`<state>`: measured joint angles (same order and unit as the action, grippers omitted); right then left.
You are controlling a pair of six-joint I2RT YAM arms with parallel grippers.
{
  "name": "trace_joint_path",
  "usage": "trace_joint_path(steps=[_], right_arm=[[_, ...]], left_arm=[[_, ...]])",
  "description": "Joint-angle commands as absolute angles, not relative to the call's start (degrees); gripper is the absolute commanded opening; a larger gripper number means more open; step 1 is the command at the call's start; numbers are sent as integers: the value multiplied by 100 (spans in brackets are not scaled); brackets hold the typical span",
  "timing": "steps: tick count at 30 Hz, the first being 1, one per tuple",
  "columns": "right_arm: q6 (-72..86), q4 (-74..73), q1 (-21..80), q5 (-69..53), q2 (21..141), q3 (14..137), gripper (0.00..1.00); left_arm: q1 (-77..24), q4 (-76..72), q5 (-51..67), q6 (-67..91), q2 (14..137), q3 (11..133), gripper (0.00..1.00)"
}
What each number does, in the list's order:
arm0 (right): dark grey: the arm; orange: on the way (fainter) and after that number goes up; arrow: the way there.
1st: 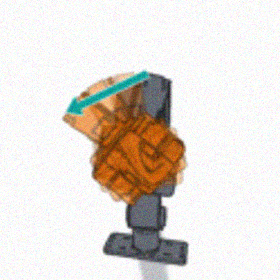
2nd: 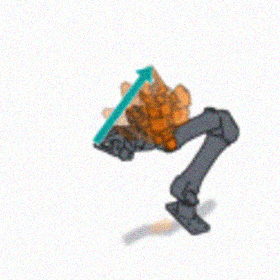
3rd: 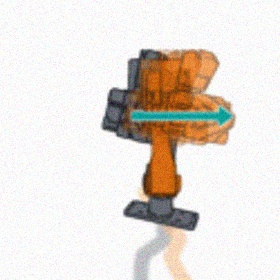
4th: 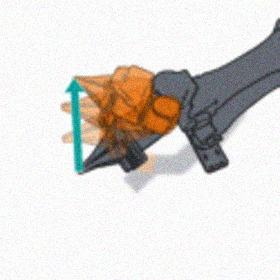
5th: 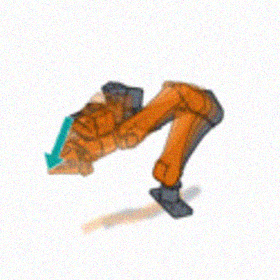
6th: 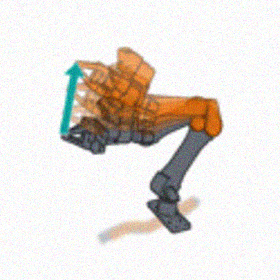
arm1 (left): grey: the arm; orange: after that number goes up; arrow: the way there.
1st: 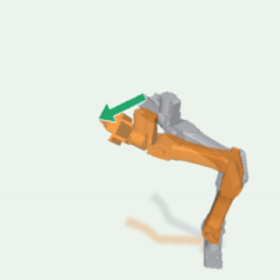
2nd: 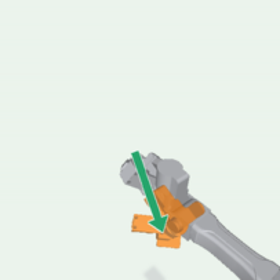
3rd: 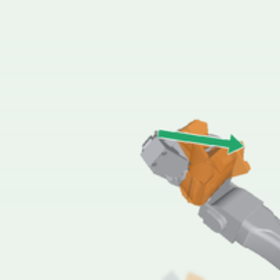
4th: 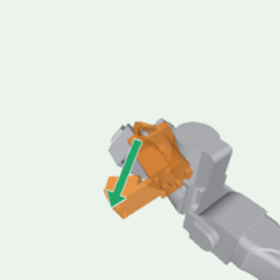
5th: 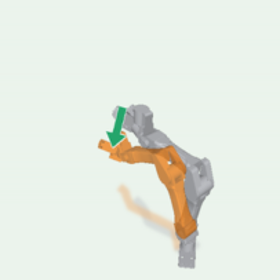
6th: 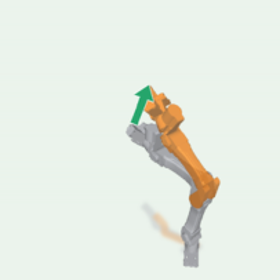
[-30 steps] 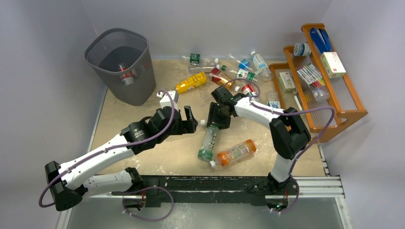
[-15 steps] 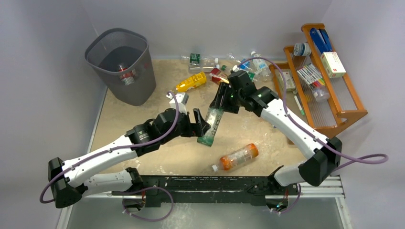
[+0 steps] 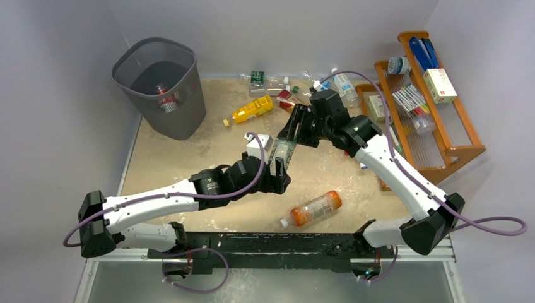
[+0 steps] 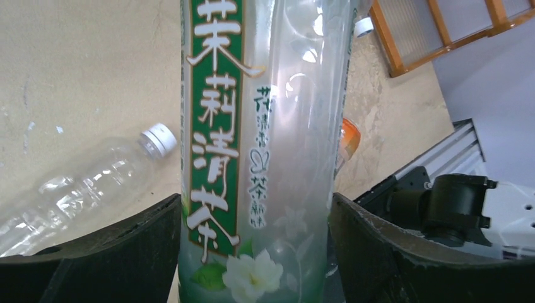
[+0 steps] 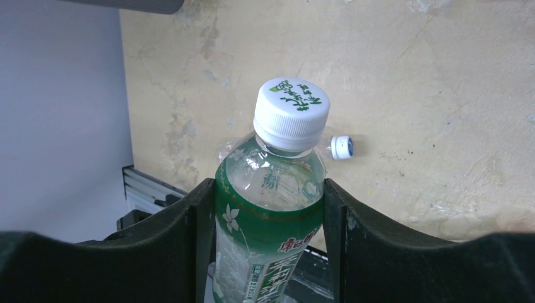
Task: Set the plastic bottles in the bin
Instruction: Pick up the plastic bottle at the center of the board, then place the plastic bottle in the trash bin.
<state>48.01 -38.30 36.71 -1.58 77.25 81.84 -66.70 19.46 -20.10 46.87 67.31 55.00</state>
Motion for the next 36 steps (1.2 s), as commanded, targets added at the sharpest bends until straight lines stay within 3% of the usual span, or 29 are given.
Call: trace_joint_path(steps=[1, 4, 7, 15, 23, 27, 36], right_arm=[[4782, -3981, 3686, -391, 7384, 8279, 41], [4805, -3982, 3688, -443, 7291, 8153, 43], [4823, -3946, 3687, -444, 7232, 8028, 48], [4813, -4064, 3630, -65, 7019, 7925, 89], [4708, -4167, 3185, -36, 6688, 7795, 95], [4828, -4120, 3097, 2, 6449, 7405, 100], [4963, -3902, 3090, -162, 6151, 6734, 100]], left_arm=[[-6799, 1821, -2516, 4610, 6765, 5846, 73], [-6803, 1825, -2585, 4613, 6755, 5921, 59], [-6803, 1901, -2654, 4594, 6745, 6019, 54], [-6801, 2403, -3094, 4494, 6568, 6274, 53], [-6722, 3057, -3657, 4416, 6193, 6529, 55], [-6092, 3444, -3364, 4292, 6045, 6797, 55], [-4925, 4452, -3358, 3391, 6588, 8665, 57]])
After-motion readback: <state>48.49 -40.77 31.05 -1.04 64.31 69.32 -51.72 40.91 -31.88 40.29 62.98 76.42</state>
